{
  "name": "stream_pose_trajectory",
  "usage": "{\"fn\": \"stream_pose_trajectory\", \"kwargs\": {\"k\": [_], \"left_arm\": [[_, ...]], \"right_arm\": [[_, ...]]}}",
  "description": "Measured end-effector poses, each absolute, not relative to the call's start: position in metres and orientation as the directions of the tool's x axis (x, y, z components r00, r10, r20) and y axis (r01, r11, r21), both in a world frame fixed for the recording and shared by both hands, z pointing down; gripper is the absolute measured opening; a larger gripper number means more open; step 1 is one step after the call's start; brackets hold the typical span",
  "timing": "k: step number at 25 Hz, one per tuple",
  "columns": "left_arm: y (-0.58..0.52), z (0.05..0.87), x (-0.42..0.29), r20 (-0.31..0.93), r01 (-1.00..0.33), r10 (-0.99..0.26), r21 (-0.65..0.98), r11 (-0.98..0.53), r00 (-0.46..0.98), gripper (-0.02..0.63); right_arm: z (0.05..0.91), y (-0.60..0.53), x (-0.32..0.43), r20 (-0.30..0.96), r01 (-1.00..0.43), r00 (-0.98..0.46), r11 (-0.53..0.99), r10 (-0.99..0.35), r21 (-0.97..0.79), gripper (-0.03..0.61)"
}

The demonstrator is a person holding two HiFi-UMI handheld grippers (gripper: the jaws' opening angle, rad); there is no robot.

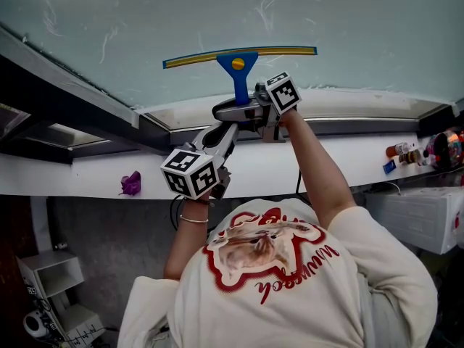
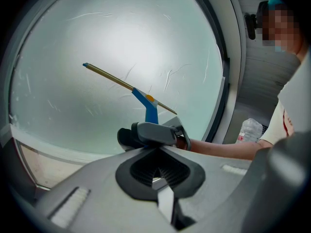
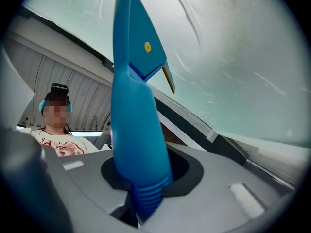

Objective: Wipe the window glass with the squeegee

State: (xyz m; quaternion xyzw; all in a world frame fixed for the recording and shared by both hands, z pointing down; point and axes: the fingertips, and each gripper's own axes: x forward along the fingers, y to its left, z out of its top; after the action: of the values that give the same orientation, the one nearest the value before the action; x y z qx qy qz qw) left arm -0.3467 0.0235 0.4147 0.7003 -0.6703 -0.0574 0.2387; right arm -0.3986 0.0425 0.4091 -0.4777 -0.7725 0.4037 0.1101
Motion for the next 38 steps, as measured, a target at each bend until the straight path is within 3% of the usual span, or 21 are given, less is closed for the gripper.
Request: {"fn": "stream_pose_trajectory", "kwargs": {"k": [38], "left_arm": [[0.025,0.45,-0.342,0.309,-0.89,-0.944,0.455,0.036,0.119,0.006]], "right_arm": [[0.448,0.046,-0.395,-0.232,0.61,-0.49,0.14,0.84,-0.78,0.133]]}}
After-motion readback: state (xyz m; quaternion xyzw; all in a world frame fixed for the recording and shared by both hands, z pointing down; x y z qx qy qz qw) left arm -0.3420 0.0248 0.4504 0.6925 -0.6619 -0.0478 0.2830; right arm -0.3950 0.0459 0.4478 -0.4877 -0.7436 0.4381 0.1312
